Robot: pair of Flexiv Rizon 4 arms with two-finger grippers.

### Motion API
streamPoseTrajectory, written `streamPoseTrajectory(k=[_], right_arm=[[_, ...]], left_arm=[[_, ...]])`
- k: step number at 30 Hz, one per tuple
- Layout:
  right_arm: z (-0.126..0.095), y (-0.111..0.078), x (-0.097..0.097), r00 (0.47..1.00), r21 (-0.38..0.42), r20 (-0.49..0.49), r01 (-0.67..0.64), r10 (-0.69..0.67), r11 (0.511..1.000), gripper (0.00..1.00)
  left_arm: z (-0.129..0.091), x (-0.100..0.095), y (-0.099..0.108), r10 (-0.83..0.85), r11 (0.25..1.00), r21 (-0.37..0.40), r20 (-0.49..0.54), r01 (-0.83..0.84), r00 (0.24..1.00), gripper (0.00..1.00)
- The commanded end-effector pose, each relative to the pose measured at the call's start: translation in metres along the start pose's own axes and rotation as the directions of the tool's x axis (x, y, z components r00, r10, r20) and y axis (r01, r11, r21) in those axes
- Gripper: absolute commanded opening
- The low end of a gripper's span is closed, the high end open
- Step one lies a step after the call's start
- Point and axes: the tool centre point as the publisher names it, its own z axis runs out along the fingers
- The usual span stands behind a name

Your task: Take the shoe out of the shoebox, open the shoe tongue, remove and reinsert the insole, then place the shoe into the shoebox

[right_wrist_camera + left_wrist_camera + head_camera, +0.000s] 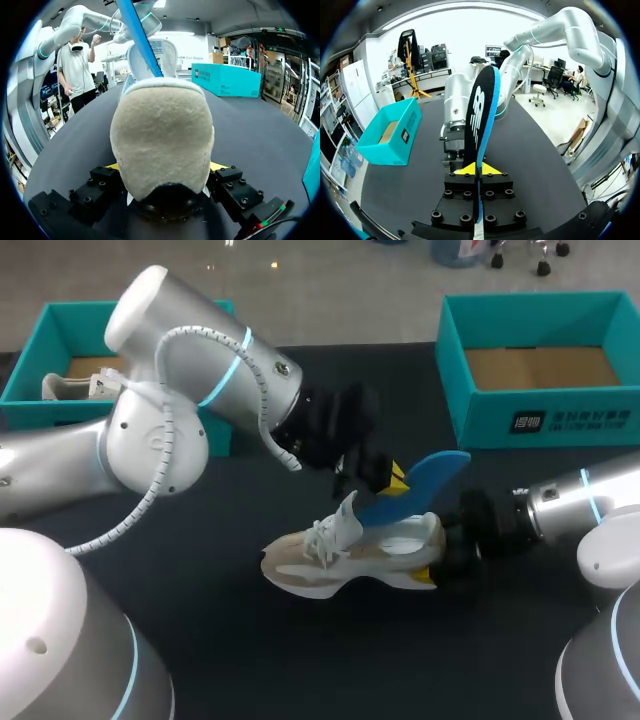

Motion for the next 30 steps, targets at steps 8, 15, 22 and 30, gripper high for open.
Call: streamPoseTrajectory(k=[8, 15, 22, 30], right_arm=[[0.001, 0.001, 0.001, 1.0, 0.004, 0.002, -0.001, 0.001, 1.0, 0.0], [0.001, 0.001, 0.001, 1.0, 0.004, 0.002, -0.001, 0.001, 1.0, 0.0], [0.001, 0.001, 0.001, 1.0, 0.004, 0.002, -0.001, 0.001, 1.0, 0.0], [0.001, 0.001, 0.001, 1.0, 0.004, 0.002, -0.001, 0.001, 1.0, 0.0]], left_arm=[[-0.025, 0.015, -0.014, 0.043, 0.999, 0.015, 0.008, -0.043, 0.999, 0.0], [-0.025, 0.015, -0.014, 0.043, 0.999, 0.015, 0.008, -0.043, 0.999, 0.0], [-0.025, 0.015, -0.014, 0.043, 0.999, 0.015, 0.008, -0.043, 0.999, 0.0], [-0.022, 0.008, -0.031, -0.035, 0.999, -0.013, -0.023, 0.034, 0.999, 0.0]])
